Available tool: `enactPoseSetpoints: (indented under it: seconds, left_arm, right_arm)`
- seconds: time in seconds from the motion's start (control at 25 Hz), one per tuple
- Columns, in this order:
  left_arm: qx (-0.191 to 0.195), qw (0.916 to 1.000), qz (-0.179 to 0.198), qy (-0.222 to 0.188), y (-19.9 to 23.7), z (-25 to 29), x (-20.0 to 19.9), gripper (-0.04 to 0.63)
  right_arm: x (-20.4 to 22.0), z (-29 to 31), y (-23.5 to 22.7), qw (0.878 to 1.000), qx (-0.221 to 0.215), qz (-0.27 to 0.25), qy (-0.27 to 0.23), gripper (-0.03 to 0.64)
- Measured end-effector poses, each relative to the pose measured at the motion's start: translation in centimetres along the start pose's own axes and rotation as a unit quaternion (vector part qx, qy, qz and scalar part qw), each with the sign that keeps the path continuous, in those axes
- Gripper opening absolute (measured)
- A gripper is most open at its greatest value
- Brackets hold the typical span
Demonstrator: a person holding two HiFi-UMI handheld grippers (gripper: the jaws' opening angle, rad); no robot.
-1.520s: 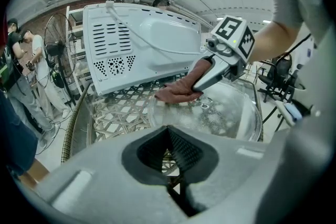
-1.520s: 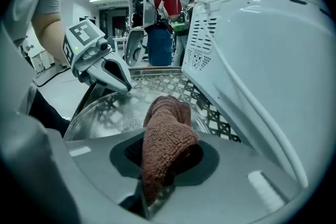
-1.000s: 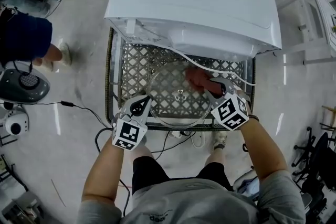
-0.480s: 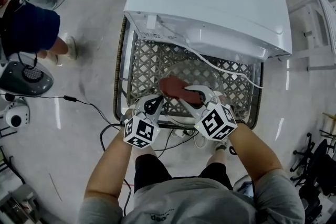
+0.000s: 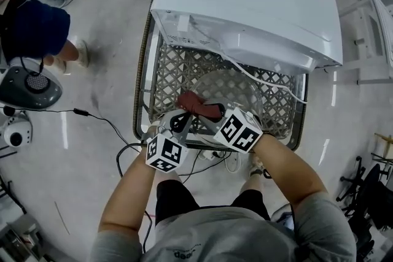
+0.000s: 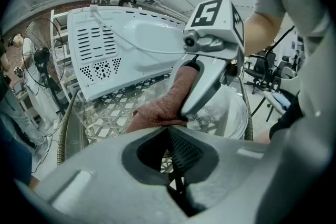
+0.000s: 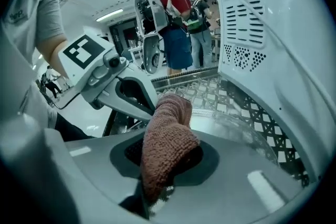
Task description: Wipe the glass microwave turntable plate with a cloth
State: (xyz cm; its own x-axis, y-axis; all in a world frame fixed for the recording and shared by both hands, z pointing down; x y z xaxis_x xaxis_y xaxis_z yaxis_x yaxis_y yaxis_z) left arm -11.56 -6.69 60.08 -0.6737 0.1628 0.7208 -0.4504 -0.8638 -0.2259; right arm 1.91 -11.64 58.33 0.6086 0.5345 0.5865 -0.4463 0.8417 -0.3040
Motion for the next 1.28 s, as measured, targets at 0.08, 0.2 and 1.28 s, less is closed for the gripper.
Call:
enactPoseSetpoints:
  seconds: [0.08, 0.2, 1.28]
  left_arm:
    - [-0.001, 1.0, 0.0, 0.0, 0.0, -0.1, 0.0, -0.002]
    - [-0.002, 1.0, 0.0, 0.0, 0.0, 0.0, 0.0, -0.003]
    - [-0.001, 1.0, 0.001, -0.001, 0.0, 0.2, 0.0, -0.003]
  right_arm:
    - [0.6, -0.9, -0.1, 1.0, 0.016, -0.021, 0.012, 0.1]
    - [2.5, -3.1, -1.0, 0.998, 0.041, -0.029, 0.025, 0.1]
    - [5.2, -7.9, 2.5, 0.995, -0.002, -0.088, -0.038, 0.1]
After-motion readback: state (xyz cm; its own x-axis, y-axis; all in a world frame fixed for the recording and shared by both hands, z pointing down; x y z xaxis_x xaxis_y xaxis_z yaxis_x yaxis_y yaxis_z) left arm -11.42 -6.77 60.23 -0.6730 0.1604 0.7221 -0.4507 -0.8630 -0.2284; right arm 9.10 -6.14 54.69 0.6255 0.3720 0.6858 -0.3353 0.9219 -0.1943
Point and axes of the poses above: the fingertips, and each gripper's own axes: z forward along the fingers, y to its left, x out of its underside, the point moved 10 cm from there along -z, backward along the fingers, and after that the axes turned 14 degrees about z, right-handed, at the moved point
